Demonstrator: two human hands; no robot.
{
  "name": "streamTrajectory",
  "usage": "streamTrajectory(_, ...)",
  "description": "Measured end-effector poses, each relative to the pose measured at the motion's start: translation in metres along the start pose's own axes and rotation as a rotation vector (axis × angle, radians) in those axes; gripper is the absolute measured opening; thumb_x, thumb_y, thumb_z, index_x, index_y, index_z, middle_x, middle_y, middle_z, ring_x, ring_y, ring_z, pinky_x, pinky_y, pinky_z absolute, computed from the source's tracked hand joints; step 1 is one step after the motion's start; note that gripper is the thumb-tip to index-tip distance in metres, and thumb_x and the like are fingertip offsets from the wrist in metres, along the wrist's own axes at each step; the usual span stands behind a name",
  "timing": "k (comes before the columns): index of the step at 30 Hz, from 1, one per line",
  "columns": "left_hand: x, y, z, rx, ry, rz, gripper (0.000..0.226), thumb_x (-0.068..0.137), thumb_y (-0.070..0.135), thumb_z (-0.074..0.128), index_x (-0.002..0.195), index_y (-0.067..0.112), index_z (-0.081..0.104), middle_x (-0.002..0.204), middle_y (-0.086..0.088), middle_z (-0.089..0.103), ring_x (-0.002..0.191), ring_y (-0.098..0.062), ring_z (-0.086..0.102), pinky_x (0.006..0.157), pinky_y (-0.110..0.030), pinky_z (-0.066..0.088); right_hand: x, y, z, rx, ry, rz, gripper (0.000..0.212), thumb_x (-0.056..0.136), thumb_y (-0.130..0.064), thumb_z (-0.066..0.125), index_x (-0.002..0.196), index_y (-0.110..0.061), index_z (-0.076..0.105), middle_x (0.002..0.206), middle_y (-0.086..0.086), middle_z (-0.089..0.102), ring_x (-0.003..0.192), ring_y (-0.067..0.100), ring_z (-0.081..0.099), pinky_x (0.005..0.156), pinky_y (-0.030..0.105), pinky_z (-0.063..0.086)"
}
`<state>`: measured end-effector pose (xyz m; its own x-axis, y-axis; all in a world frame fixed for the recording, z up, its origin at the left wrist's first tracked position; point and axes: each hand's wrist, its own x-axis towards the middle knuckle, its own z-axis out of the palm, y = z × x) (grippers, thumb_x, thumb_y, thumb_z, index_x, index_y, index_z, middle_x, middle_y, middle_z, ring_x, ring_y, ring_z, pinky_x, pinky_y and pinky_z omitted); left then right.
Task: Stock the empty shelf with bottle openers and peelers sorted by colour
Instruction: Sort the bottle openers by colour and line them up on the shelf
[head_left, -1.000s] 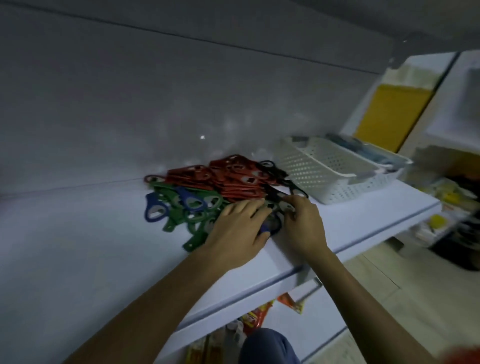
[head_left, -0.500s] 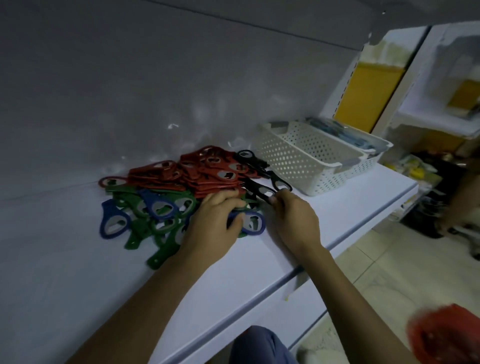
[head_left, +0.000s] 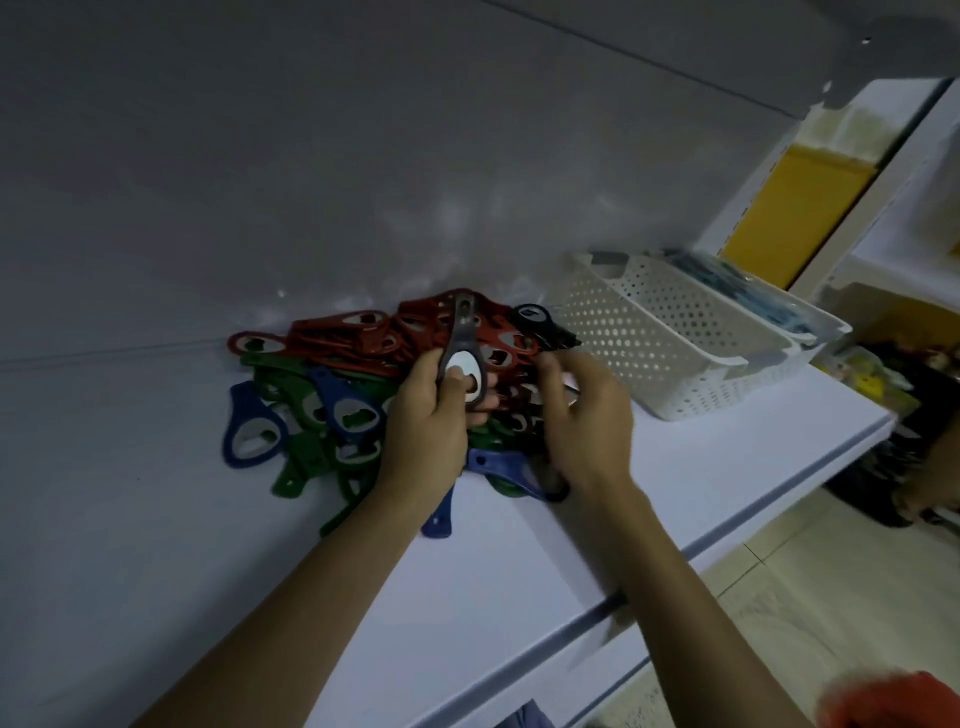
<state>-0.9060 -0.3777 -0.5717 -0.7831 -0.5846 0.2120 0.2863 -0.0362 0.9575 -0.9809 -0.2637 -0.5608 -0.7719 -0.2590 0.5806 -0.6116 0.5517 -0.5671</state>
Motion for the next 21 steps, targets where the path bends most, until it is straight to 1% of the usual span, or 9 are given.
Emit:
streamTrajectory(2, -0.002, -0.001, 0.001, 0.007, -0.018, 0.019, 0.023, 0.101, 0.013, 0.038, 0.102, 0.025, 0.057, 0.093, 0.001, 0.067, 0.081, -0.012, 0.070, 0.065, -0.019, 0.052, 0.013, 0.018, -0.002, -0.295, -0.065, 0.145, 0.026, 0.091, -0.023, 0.051, 0.110, -0.015, 0.066, 0.108, 0.009, 0.066, 0.103, 0.030, 0.057, 0.086, 0.042, 0.046)
streamTrajectory(4, -0.003, -0.002, 0.001, -0.035, -0.039, 0.014, 0.025, 0.101, 0.013, 0.036, 0.098, 0.030, 0.054, 0.092, 0.005, 0.067, 0.080, -0.010, 0.070, 0.061, -0.019, 0.052, 0.016, 0.030, 0.000, -0.463, -0.174, 0.211, 0.027, 0.090, -0.025, 0.053, 0.111, -0.013, 0.066, 0.108, 0.013, 0.066, 0.109, 0.037, 0.051, 0.088, 0.042, 0.042)
streamTrajectory(7, -0.003, 0.000, 0.000, -0.081, -0.047, -0.002, 0.024, 0.101, 0.014, 0.035, 0.096, 0.030, 0.052, 0.090, 0.005, 0.067, 0.075, -0.012, 0.071, 0.053, -0.019, 0.051, 0.014, 0.038, 0.004, -0.335, -0.176, 0.230, 0.036, 0.088, -0.027, 0.060, 0.122, -0.016, 0.062, 0.113, 0.012, 0.065, 0.111, 0.035, 0.050, 0.090, 0.041, 0.042)
streamTrajectory(9, -0.003, 0.000, 0.000, -0.058, -0.040, 0.006, 0.024, 0.101, 0.014, 0.034, 0.096, 0.030, 0.052, 0.088, 0.004, 0.067, 0.072, -0.012, 0.071, 0.053, -0.019, 0.050, 0.015, 0.039, 0.004, -0.240, -0.165, 0.264, 0.044, 0.085, -0.026, 0.065, 0.127, -0.014, 0.059, 0.118, 0.014, 0.061, 0.113, 0.034, 0.051, 0.092, 0.039, 0.043)
streamTrajectory(12, -0.002, -0.001, 0.000, -0.041, -0.036, 0.014, 0.023, 0.100, 0.013, 0.036, 0.099, 0.029, 0.053, 0.086, 0.004, 0.067, 0.070, -0.012, 0.070, 0.055, -0.017, 0.049, 0.010, 0.039, 0.002, -0.155, -0.145, 0.320, 0.039, 0.085, -0.028, 0.067, 0.121, -0.014, 0.064, 0.116, 0.009, 0.063, 0.109, 0.026, 0.056, 0.087, 0.033, 0.044)
streamTrajectory(14, -0.002, -0.002, 0.000, -0.029, -0.047, 0.023, 0.020, 0.099, 0.013, 0.039, 0.102, 0.027, 0.053, 0.085, 0.004, 0.067, 0.070, -0.012, 0.070, 0.057, -0.017, 0.049, 0.007, 0.035, 0.000, -0.010, -0.070, 0.345, 0.022, 0.088, -0.022, 0.065, 0.108, -0.016, 0.070, 0.100, 0.003, 0.069, 0.090, 0.012, 0.062, 0.079, 0.029, 0.045)
streamTrajectory(16, -0.001, -0.003, 0.000, -0.012, -0.058, 0.037, 0.017, 0.099, 0.015, 0.041, 0.103, 0.026, 0.053, 0.082, 0.006, 0.067, 0.071, -0.012, 0.069, 0.060, -0.018, 0.051, 0.007, 0.028, -0.003, 0.227, 0.018, 0.347, 0.012, 0.090, -0.011, 0.061, 0.092, -0.017, 0.071, 0.077, -0.004, 0.069, 0.068, -0.001, 0.059, 0.070, 0.023, 0.047)
streamTrajectory(19, -0.001, -0.004, 0.001, 0.016, -0.070, 0.051, 0.012, 0.098, 0.019, 0.044, 0.102, 0.025, 0.053, 0.079, 0.010, 0.067, 0.072, -0.011, 0.069, 0.064, -0.020, 0.053, 0.008, 0.014, -0.007, 0.646, 0.090, 0.412, 0.006, 0.090, -0.003, 0.059, 0.092, -0.005, 0.065, 0.073, 0.001, 0.067, 0.065, 0.007, 0.062, 0.062, 0.022, 0.049)
streamTrajectory(21, -0.002, -0.005, 0.002, 0.035, -0.076, 0.071, 0.008, 0.097, 0.025, 0.048, 0.102, 0.026, 0.054, 0.081, 0.012, 0.067, 0.073, -0.009, 0.069, 0.065, -0.022, 0.054, 0.005, 0.002, -0.008, 0.979, -0.005, 0.496, 0.010, 0.087, -0.003, 0.061, 0.097, 0.000, 0.062, 0.073, 0.009, 0.066, 0.061, 0.014, 0.064, 0.055, 0.025, 0.051)
